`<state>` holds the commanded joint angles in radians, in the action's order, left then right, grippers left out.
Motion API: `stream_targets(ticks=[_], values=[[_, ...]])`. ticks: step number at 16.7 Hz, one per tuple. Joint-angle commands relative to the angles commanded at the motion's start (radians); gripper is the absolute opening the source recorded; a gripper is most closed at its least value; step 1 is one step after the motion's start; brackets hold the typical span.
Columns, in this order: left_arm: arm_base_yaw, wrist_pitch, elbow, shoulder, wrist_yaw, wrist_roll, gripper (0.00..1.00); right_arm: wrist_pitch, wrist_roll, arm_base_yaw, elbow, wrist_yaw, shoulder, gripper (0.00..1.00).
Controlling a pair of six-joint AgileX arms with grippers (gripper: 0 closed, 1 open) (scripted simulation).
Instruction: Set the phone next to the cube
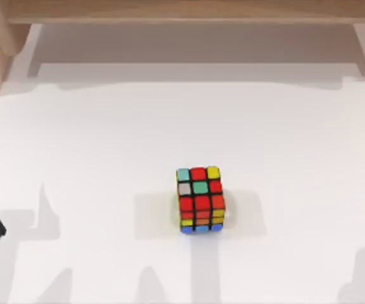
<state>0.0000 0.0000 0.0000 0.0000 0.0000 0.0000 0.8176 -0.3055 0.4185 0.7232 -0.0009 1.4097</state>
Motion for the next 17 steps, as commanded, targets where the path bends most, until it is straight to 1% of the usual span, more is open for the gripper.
stream_targets(ticks=[3, 9, 17], values=[[0.000, 0.000, 0.000, 0.000, 0.000, 0.000, 1.00, 0.040, -0.017, 0.022, 0.043, 0.001, 0.067, 1.00], [0.000, 0.000, 0.000, 0.000, 0.000, 0.000, 1.00, 0.036, -0.016, 0.020, 0.040, 0.001, 0.069, 1.00], [0.000, 0.000, 0.000, 0.000, 0.000, 0.000, 1.00, -0.149, -0.015, 0.022, -0.046, 0.001, 0.168, 1.00]])
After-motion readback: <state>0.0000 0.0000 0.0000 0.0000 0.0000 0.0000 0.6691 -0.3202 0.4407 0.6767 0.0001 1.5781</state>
